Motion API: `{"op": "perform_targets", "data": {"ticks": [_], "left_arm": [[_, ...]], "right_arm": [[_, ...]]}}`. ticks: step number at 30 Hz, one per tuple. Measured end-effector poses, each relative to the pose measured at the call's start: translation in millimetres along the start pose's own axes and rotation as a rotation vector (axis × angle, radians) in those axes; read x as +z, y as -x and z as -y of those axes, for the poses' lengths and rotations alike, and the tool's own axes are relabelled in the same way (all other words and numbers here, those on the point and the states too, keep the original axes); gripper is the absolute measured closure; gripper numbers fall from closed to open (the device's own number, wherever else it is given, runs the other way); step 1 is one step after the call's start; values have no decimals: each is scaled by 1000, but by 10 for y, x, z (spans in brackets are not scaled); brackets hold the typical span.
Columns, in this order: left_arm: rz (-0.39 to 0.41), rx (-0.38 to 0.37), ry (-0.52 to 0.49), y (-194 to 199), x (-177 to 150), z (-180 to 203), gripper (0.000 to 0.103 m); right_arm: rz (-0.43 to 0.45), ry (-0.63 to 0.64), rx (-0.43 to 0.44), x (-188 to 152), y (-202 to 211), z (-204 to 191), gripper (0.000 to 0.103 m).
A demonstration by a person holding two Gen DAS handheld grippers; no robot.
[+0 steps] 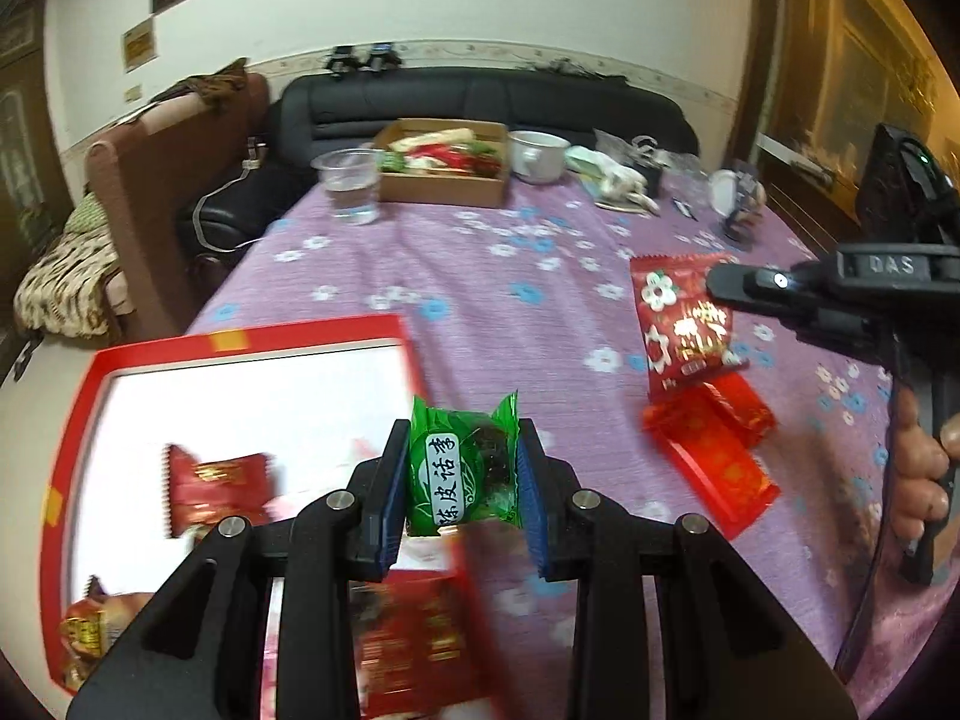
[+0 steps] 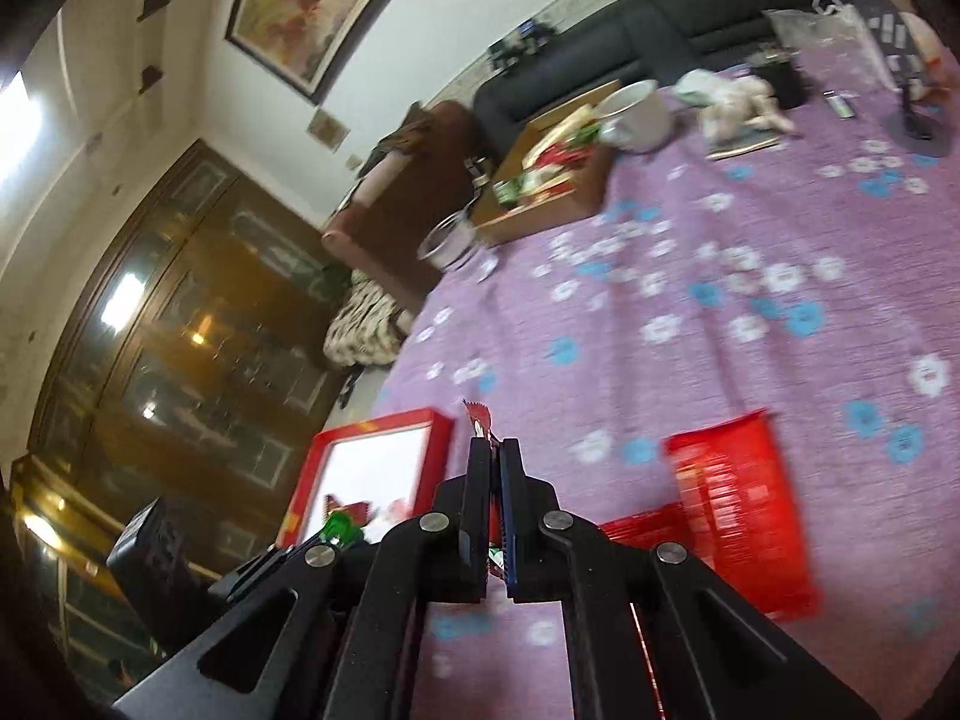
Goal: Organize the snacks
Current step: 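Open both tools over the tray to drop the green and red-white packets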
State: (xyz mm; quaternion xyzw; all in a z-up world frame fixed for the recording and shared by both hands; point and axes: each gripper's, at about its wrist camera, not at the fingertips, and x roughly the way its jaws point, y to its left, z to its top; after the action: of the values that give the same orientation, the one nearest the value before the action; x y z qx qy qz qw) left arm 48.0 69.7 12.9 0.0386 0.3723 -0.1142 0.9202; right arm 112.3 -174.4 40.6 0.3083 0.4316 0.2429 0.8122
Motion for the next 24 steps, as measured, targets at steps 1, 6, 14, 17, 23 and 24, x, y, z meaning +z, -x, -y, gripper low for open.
{"op": "perform_targets", "data": {"ticks": [1, 6, 14, 17, 23, 24], "left_arm": [[4, 7, 8, 18, -17, -59, 73], [29, 68, 53, 116, -103, -412, 73], [33, 118, 109, 181, -249, -831, 73], [30, 128, 126, 177, -290, -931, 73], [27, 141, 151, 203, -367, -1094, 73], [25, 143, 154, 201, -379, -1116, 73]], "right_arm": [[-9, 6, 10, -17, -51, -69, 101], [-61, 39, 57, -121, -355, -420, 101], [-154, 105, 84, -323, -851, -918, 101], [-187, 125, 91, -421, -992, -1065, 101], [-241, 165, 81, -579, -1256, -1279, 101], [-249, 170, 81, -591, -1292, -1299, 101]]}}
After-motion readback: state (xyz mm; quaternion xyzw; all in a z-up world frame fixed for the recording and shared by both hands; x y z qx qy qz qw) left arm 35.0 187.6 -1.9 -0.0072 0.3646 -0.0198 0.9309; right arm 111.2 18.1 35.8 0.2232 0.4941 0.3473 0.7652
